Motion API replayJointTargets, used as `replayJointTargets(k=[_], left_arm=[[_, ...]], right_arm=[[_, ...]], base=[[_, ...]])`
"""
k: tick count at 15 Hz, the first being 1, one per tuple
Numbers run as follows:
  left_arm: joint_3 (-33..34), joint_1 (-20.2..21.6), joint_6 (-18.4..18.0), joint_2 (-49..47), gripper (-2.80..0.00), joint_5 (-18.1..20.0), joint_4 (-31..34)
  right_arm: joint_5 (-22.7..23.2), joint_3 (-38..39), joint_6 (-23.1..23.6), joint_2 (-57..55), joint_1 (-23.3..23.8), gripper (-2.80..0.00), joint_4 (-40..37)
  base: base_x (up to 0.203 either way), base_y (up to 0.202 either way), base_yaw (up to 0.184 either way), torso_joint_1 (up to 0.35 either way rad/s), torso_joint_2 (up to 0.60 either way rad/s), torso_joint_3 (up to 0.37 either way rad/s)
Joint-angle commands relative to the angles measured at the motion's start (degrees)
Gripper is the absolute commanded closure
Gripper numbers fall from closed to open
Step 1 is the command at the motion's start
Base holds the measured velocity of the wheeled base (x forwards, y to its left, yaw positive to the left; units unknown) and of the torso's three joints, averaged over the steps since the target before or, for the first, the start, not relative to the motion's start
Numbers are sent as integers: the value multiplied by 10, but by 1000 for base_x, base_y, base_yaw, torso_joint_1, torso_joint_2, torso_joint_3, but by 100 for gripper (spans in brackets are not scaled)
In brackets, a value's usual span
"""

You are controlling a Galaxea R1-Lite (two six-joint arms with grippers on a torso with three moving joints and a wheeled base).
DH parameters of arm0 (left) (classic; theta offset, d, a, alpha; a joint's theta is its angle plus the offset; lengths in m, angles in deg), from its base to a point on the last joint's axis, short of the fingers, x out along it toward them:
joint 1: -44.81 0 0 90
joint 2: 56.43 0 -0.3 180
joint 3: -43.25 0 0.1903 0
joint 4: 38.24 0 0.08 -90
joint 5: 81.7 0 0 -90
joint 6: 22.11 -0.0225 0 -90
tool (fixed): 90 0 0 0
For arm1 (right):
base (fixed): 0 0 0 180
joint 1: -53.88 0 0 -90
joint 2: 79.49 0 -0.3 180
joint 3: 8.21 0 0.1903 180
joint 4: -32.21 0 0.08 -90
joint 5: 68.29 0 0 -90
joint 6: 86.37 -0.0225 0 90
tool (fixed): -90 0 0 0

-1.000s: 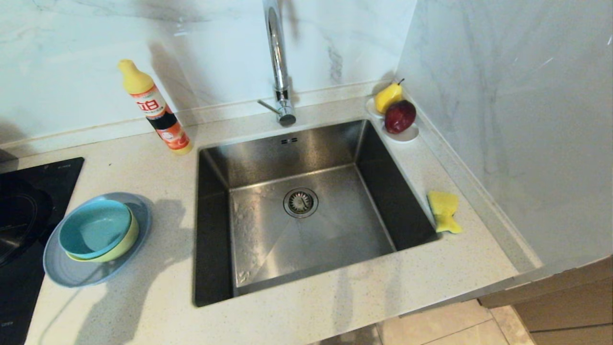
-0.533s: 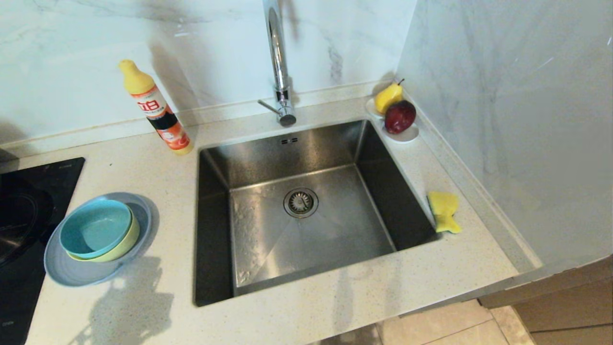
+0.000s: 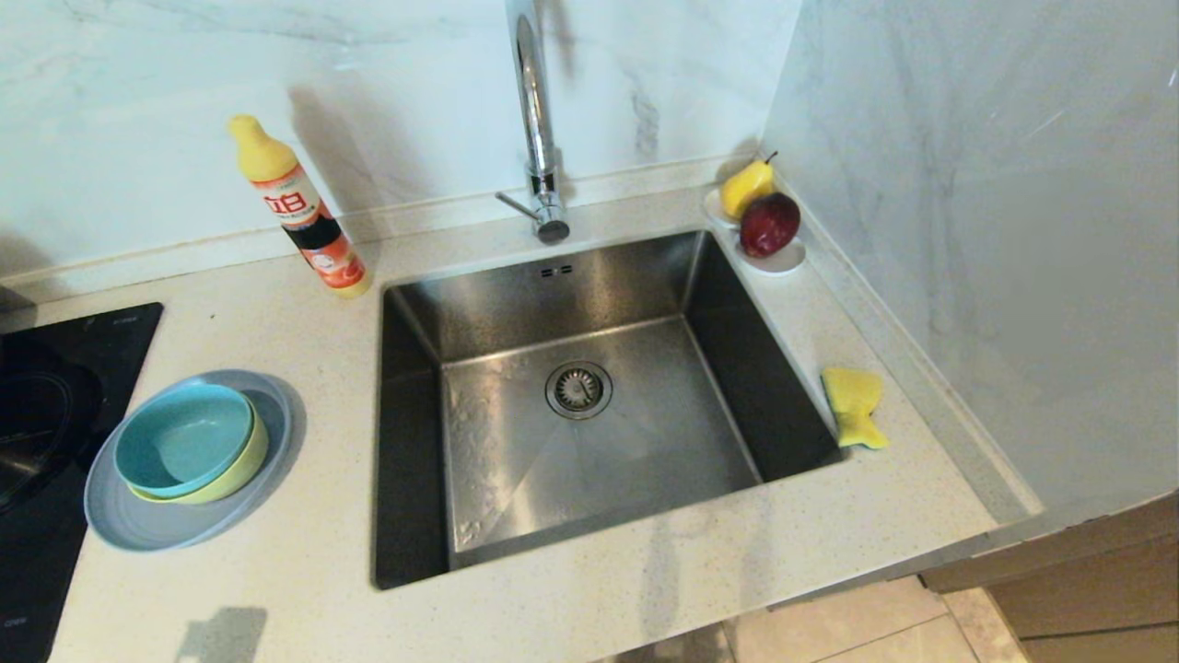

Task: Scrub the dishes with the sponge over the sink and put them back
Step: Turn on the faucet

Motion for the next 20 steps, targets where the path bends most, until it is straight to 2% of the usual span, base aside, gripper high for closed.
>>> replayJointTargets(k=[1,2,4,12,18,20], left_arm=[[78,0,-25,80,0,-9,-30],[115,0,-25,79,0,-12,-60],[147,0,5,76,0,-9,-87],[149,0,22,76,0,-9,-94],[151,0,9,77,0,-11,-94],[120,0,12,76,0,-7,-95]], right_arm=[[0,0,1,1,0,0,-1],[0,0,0,0,0,0,-1],[0,0,0,0,0,0,-1],[0,0,0,1,0,0,-1],[0,0,0,1,0,0,-1],[0,0,0,1,0,0,-1]], base=[[0,0,0,0,0,0],[0,0,0,0,0,0],[0,0,0,0,0,0],[0,0,0,0,0,0],[0,0,0,0,0,0],[0,0,0,0,0,0]])
